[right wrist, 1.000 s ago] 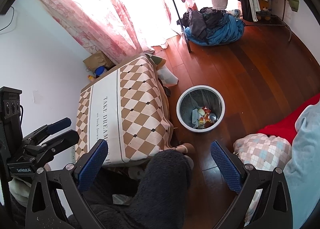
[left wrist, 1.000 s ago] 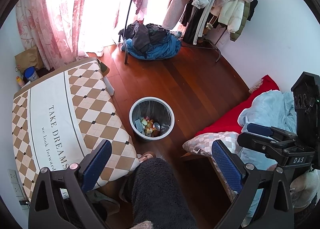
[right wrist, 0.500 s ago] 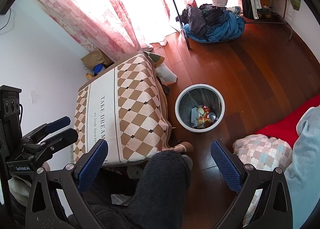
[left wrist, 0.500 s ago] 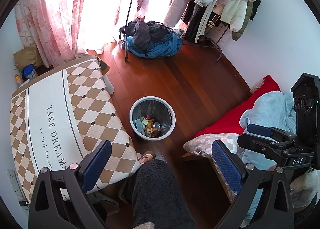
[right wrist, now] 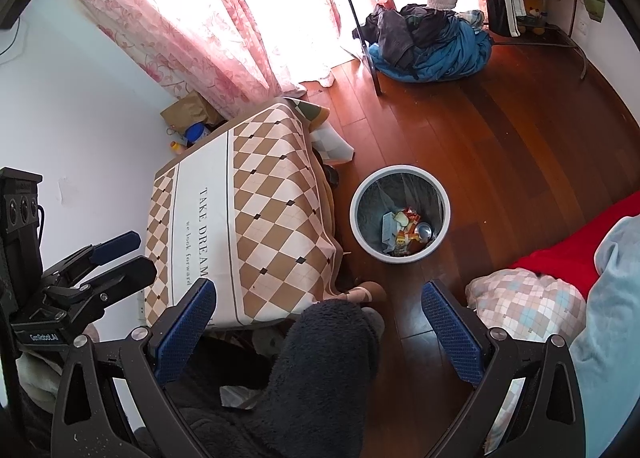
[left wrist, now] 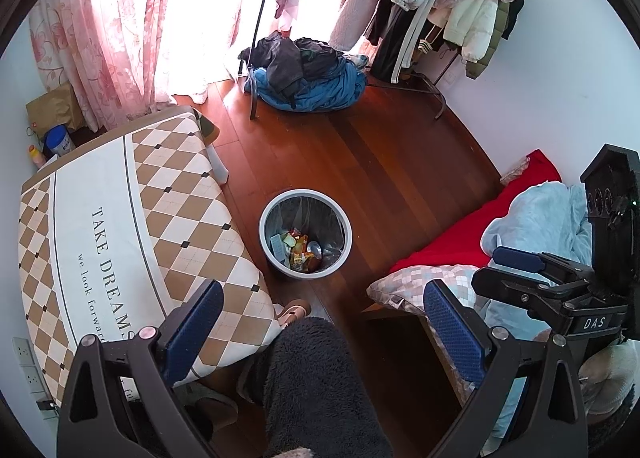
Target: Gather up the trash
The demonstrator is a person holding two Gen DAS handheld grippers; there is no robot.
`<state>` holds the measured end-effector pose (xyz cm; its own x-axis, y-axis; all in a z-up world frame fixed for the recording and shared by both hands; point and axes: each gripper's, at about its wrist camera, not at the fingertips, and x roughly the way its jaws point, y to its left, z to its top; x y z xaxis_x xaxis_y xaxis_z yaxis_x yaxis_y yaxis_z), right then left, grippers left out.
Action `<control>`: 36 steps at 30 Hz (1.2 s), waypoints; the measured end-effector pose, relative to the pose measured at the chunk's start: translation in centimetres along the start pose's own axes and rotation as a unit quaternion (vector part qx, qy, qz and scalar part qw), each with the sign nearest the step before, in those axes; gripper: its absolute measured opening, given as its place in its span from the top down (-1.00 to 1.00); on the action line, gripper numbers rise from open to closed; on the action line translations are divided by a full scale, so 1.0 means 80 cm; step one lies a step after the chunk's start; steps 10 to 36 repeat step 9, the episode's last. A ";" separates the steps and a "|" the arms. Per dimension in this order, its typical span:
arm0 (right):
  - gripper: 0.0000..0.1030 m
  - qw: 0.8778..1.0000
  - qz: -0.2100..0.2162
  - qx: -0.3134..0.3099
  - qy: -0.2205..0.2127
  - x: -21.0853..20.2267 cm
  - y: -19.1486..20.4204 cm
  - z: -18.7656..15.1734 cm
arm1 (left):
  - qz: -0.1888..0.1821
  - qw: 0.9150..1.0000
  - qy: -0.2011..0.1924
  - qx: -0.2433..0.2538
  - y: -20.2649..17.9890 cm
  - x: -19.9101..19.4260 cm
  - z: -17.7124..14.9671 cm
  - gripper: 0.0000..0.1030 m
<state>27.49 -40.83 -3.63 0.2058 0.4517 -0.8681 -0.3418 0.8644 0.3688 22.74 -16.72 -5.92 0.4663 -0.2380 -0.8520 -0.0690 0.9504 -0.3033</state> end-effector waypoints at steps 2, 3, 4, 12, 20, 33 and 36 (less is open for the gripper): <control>-1.00 1.000 -0.001 0.002 0.000 0.000 0.003 0.000 | 0.000 1.000 0.001 0.000 0.000 0.000 0.000 -0.99; -1.00 1.000 -0.001 0.001 0.000 0.000 0.003 0.000 | 0.000 1.000 0.001 0.000 0.000 0.000 0.000 -0.99; -1.00 1.000 -0.002 0.000 0.000 0.003 0.001 0.000 | -0.001 1.000 0.001 0.000 0.000 0.000 0.000 -0.99; -1.00 1.000 -0.001 -0.001 0.004 0.008 -0.009 -0.004 | -0.002 1.000 0.000 -0.002 0.001 0.002 -0.001 -0.99; -1.00 1.000 -0.001 -0.001 0.004 0.008 -0.009 -0.004 | -0.002 1.000 0.000 -0.002 0.001 0.002 -0.001 -0.99; -1.00 1.000 -0.001 -0.001 0.004 0.008 -0.009 -0.004 | -0.002 1.000 0.000 -0.002 0.001 0.002 -0.001 -0.99; -1.00 1.000 -0.001 -0.001 0.004 0.008 -0.009 -0.004 | -0.002 1.000 0.000 -0.002 0.001 0.002 -0.001 -0.99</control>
